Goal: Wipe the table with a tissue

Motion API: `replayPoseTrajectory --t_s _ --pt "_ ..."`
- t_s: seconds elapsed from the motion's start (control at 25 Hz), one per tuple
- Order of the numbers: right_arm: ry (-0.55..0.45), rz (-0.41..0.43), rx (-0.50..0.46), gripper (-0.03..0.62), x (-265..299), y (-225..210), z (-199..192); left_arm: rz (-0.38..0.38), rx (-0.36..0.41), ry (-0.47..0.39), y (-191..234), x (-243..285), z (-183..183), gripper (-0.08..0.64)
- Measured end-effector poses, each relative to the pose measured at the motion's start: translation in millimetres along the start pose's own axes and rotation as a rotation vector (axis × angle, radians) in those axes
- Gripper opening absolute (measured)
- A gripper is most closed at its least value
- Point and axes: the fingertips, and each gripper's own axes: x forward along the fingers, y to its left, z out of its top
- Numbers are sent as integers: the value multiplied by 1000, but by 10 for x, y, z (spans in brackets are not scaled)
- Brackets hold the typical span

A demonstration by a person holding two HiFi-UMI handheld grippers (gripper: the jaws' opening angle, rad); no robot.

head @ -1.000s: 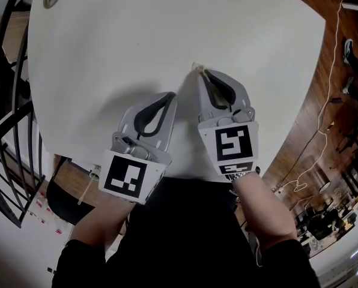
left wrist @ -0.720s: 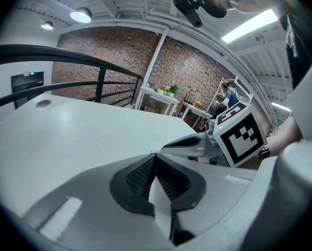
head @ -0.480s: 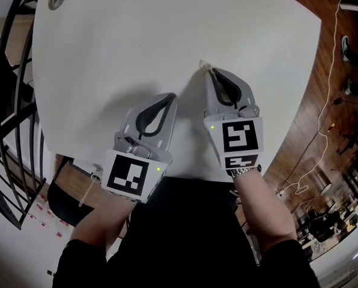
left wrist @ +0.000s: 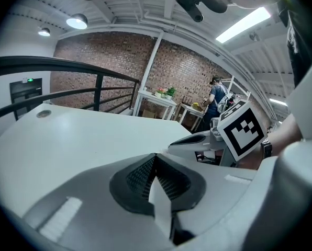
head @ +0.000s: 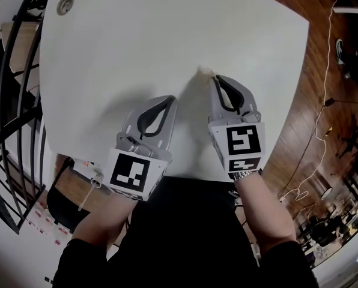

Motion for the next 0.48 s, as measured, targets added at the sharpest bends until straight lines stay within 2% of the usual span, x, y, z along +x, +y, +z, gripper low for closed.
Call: replayPoseTrajectory --t_s 0.2,0.36,0.48 --pt "-22 4 -15 9 -226 58 100 11 13 -23 -96 -118 83 14" --pt "-48 7 -31 9 -445 161 185 3 -9 -40 -202 -240 117 14" --pt "-70 10 -36 9 -617 195 249 3 9 -62 -304 -303 205 14"
